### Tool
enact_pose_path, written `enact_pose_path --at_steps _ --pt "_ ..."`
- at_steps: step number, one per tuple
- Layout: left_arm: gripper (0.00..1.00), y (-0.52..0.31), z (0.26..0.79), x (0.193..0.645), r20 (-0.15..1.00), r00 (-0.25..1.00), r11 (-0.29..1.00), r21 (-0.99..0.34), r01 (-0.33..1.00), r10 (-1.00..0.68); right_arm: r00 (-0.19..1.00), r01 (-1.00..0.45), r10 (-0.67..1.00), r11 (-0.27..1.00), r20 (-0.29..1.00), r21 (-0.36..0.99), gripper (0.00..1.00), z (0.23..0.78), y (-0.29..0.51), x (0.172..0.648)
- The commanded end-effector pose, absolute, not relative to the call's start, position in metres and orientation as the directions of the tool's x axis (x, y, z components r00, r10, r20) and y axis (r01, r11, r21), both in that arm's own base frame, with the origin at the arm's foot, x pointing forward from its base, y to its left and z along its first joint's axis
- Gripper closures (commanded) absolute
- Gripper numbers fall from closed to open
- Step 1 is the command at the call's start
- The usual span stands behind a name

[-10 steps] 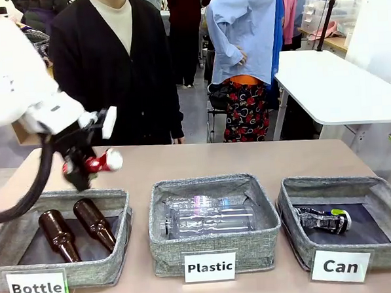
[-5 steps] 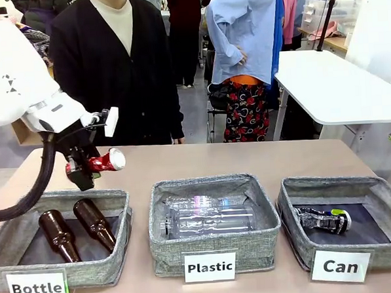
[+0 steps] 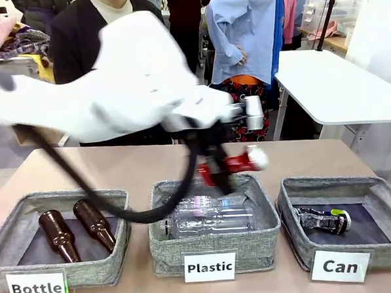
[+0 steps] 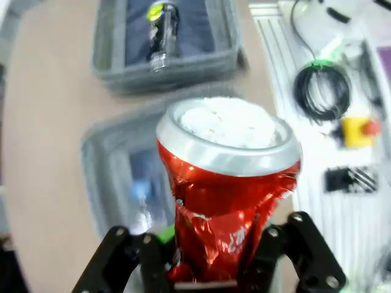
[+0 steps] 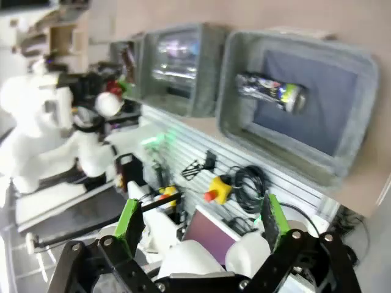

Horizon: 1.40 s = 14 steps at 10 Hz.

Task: Sort the can waste into the basket.
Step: Pick up the can waste from the table and place it in the right Fabric basket.

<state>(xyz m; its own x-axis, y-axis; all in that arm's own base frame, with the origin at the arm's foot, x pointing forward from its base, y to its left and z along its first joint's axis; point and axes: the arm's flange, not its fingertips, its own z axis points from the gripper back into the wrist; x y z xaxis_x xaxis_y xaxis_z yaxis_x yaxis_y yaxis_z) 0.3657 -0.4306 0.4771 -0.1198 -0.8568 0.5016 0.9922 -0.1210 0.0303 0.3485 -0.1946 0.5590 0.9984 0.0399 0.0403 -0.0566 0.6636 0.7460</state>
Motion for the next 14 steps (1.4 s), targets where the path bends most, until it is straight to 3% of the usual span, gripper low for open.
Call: enact_pose_path --at_steps 1,4,5,11,12,13,14 --pt "1.00 -0.509 0.497 0.399 0.478 -0.126 -0.145 -0.004 0.989 -0.870 0.997 0.015 -0.062 0.700 0.040 0.714 0.00 0.537 -0.224 0.326" --pt "1.00 -0.650 0.498 0.395 0.416 -0.052 -0.053 0.011 0.999 -0.908 0.973 0.116 -0.226 0.650 0.045 0.751 0.00 0.516 -0.270 0.302" --pt "1.00 -0.678 0.490 0.400 0.399 -0.030 -0.035 -0.006 0.999 -0.916 0.993 0.070 -0.119 0.696 0.019 0.715 0.00 0.532 -0.255 0.308" --pt "1.00 -0.702 0.467 0.410 0.370 -0.082 -0.081 0.019 0.997 -0.925 0.993 0.070 -0.119 0.696 0.019 0.715 0.00 0.532 -0.255 0.308" --pt "0.59 -0.699 0.466 0.412 0.365 -0.094 -0.096 0.012 0.995 -0.926 0.993 0.070 -0.119 0.696 0.019 0.715 0.00 0.532 -0.255 0.308" --pt "0.40 -0.697 0.466 0.413 0.361 -0.105 -0.111 0.005 0.994 -0.927 0.993 0.070 -0.119 0.696 0.019 0.715 0.00 0.532 -0.255 0.308" --pt "0.00 -0.696 0.465 0.412 0.358 -0.108 -0.115 0.002 0.993 -0.927 0.993 0.070 -0.119 0.696 0.019 0.715 0.00 0.532 -0.255 0.308"
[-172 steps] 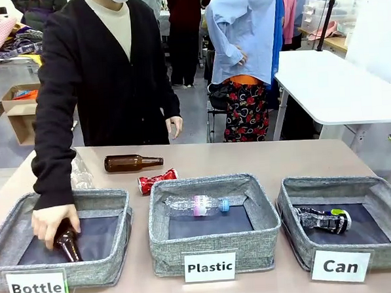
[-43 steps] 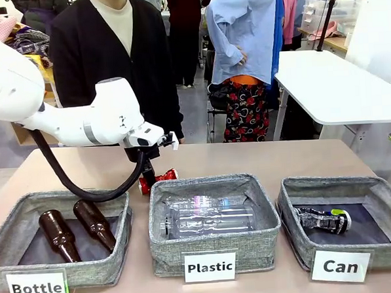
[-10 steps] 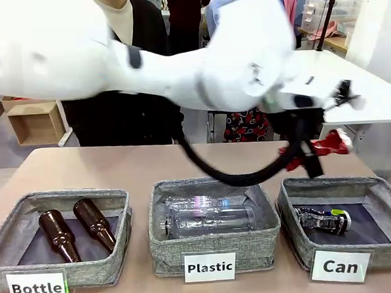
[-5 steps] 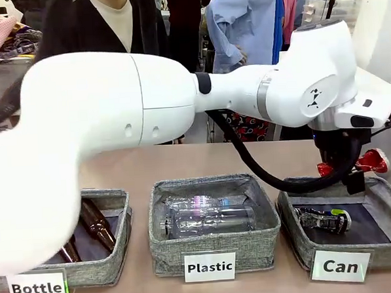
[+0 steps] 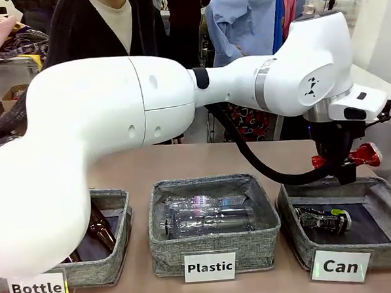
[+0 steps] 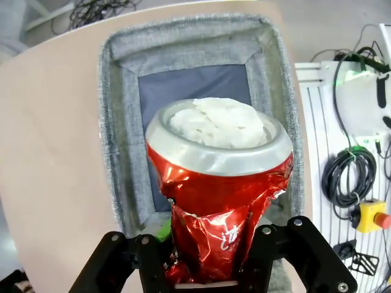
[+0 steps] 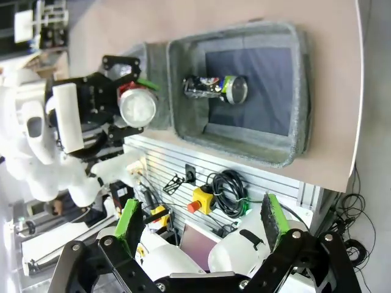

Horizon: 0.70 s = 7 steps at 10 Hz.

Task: Sort the can waste into the basket.
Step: Pick up the can waste from the table and place it in the right Fabric basket.

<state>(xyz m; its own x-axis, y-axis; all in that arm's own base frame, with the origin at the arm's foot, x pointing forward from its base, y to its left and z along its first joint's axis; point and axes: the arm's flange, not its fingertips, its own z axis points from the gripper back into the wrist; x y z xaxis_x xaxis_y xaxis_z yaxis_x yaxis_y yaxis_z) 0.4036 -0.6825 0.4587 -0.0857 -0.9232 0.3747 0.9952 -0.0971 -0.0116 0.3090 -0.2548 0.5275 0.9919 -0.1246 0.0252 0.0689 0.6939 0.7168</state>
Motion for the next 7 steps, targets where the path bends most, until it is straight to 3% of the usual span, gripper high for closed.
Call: enact_pose_path --at_steps 1,2,3,5,7 --pt "0.00 -0.6955 0.4638 0.4104 0.357 -0.114 -0.118 0.011 0.993 -0.927 0.993 0.070 -0.119 0.696 0.019 0.715 0.00 0.5315 -0.2549 0.3080" --pt "0.00 -0.6952 0.4638 0.4094 0.352 -0.119 -0.123 0.011 0.992 -0.929 0.993 0.070 -0.119 0.696 0.019 0.715 0.00 0.5315 -0.2549 0.3080" --pt "0.15 -0.6937 0.4635 0.4102 0.351 -0.112 -0.117 0.005 0.993 -0.930 0.993 0.070 -0.119 0.696 0.019 0.715 0.00 0.5315 -0.2549 0.3080" --pt "0.00 -0.6913 0.4635 0.4084 0.356 -0.111 -0.118 0.000 0.993 -0.928 0.993 0.070 -0.119 0.696 0.019 0.715 0.00 0.5315 -0.2549 0.3080" --pt "0.00 -0.6862 0.4684 0.4073 0.368 -0.113 -0.120 0.005 0.993 -0.923 0.993 0.070 -0.119 0.696 0.019 0.715 0.00 0.5315 -0.2549 0.3080"
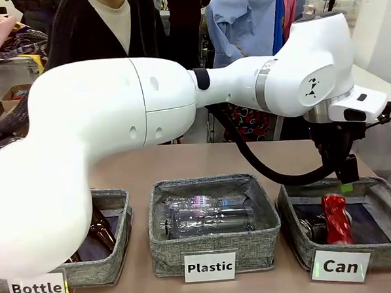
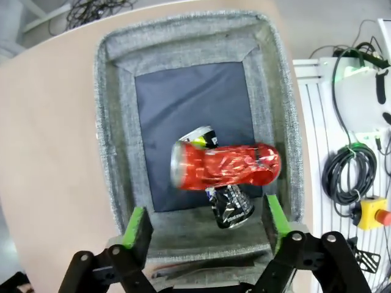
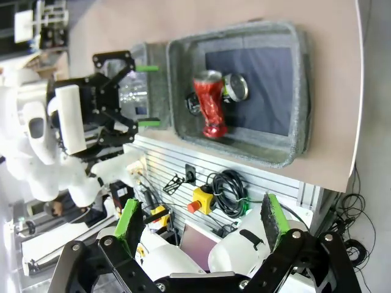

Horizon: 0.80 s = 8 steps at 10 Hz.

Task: Sort the can waste into the basket.
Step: Pick up the can waste from the table and place it in the right Fabric basket.

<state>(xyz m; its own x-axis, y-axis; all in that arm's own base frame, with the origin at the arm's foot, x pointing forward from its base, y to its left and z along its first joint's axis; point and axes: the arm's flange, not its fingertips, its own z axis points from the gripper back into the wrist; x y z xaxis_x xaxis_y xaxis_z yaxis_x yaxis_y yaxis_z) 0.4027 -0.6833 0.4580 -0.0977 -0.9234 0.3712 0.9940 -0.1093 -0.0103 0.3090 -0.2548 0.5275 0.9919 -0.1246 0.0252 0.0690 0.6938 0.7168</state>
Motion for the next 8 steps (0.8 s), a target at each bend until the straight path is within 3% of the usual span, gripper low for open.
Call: enact_pose_path --at_steps 1,5,8 --pt "0.00 -0.680 0.473 0.407 0.380 -0.111 -0.119 0.003 0.993 -0.918 0.993 0.070 -0.119 0.696 0.019 0.715 0.00 0.532 -0.255 0.308" --pt "0.00 -0.573 0.487 0.385 0.353 -0.021 -0.071 -0.129 0.989 -0.935 0.999 0.023 -0.048 0.727 0.017 0.686 0.00 0.530 -0.229 0.334" --pt "0.00 -0.447 0.497 0.359 0.443 0.083 0.008 -0.169 0.986 -0.893 0.993 -0.112 0.107 0.687 0.053 0.718 0.00 0.538 -0.146 0.383"
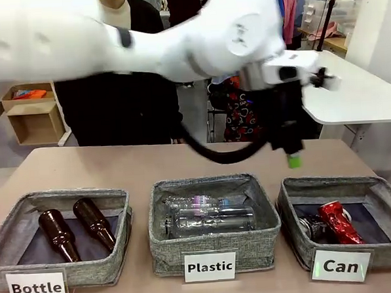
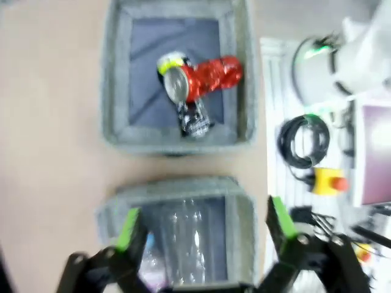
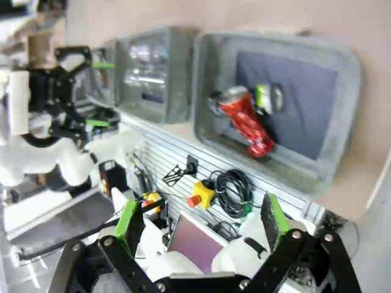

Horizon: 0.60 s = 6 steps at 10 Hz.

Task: Sort the can waste into the basket.
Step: Pick up the can waste from the table and place it in the right Fabric basket.

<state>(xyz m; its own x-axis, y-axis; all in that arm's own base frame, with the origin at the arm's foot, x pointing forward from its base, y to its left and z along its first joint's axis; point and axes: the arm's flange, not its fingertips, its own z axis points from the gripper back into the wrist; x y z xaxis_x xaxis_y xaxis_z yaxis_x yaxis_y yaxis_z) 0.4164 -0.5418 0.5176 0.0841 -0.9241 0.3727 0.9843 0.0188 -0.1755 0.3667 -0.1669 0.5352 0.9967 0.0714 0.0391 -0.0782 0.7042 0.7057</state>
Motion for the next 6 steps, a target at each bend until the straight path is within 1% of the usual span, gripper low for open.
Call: enact_pose_path --at_steps 1,2,3,4,5,6 --pt "0.00 -0.406 0.496 0.351 0.509 0.134 0.048 -0.178 0.983 -0.850 0.986 -0.140 0.159 0.651 0.046 0.746 0.00 0.535 -0.115 0.397" --pt "0.00 -0.365 0.494 0.348 0.593 0.200 0.111 -0.184 0.977 -0.780 0.977 -0.161 0.207 0.602 0.042 0.782 0.00 0.529 -0.085 0.411" --pt "0.00 -0.321 0.493 0.351 0.653 0.267 0.167 -0.212 0.963 -0.709 0.969 -0.165 0.244 0.555 0.030 0.816 0.00 0.520 -0.057 0.421" --pt "0.00 -0.275 0.494 0.358 0.684 0.370 0.251 -0.272 0.929 -0.629 0.967 -0.155 0.254 0.510 0.024 0.846 0.00 0.509 -0.031 0.427" --pt "0.00 -0.221 0.492 0.367 0.701 0.477 0.306 -0.367 0.878 -0.530 0.971 -0.154 0.232 0.410 0.061 0.899 0.00 0.497 -0.012 0.432" --pt "0.00 -0.171 0.488 0.376 0.702 0.572 0.336 -0.464 0.820 -0.424 0.972 -0.172 0.214 0.365 0.097 0.915 0.00 0.490 -0.004 0.435"
